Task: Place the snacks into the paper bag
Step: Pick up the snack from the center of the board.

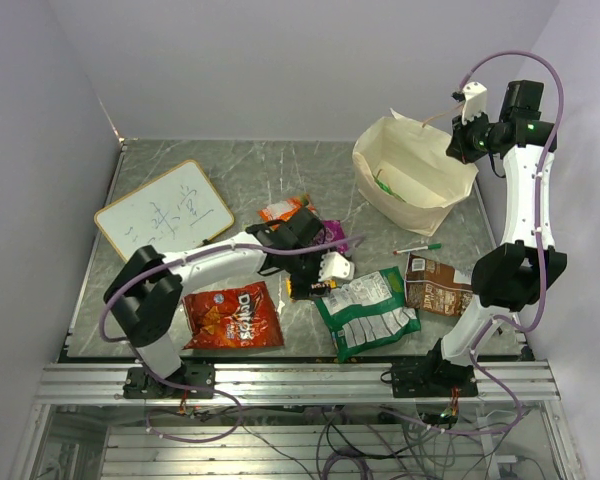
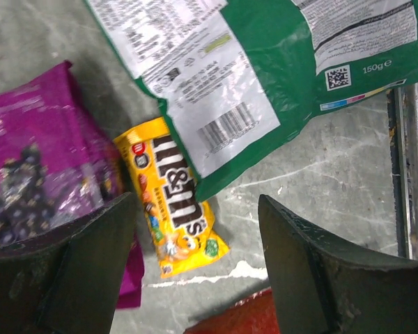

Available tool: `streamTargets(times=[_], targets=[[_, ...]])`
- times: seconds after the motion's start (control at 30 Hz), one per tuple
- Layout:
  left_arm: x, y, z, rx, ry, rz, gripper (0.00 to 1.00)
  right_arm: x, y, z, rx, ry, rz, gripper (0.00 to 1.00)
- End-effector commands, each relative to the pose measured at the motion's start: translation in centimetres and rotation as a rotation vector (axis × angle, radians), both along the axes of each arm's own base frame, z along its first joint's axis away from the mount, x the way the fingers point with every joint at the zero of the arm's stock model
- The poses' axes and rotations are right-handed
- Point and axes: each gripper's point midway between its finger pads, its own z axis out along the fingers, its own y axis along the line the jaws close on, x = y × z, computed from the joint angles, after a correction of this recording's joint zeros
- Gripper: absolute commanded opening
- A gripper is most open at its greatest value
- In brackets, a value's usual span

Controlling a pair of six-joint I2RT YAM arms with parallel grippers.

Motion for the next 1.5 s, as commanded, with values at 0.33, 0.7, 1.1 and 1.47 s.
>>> streamTargets(times=[0.33,0.7,1.1,1.47], targets=[[-1.7,-2.7,-5.0,0.045,-0.022,-0.126,0.67,-0.4,-0.1,-1.1,-0.008,0.033,-0.013,0.00],[-2.6,-2.2,-6.9,0.081,0.008,-0.129,0.54,-0.5,0.0,-1.3,-0.002,0.041,-0.008,0.00],[-3.3,-2.4,-2.8,0.112,0.066,-0.155,0.07,-0.9,0.2,-1.3,-0.002,0.036,0.001,0.00],[-4.5,-2.4,6.4,0.077,0.129,-0.131,0.07,-1.8,1.3,-1.0,0.004,0.013,0.036,0.00]])
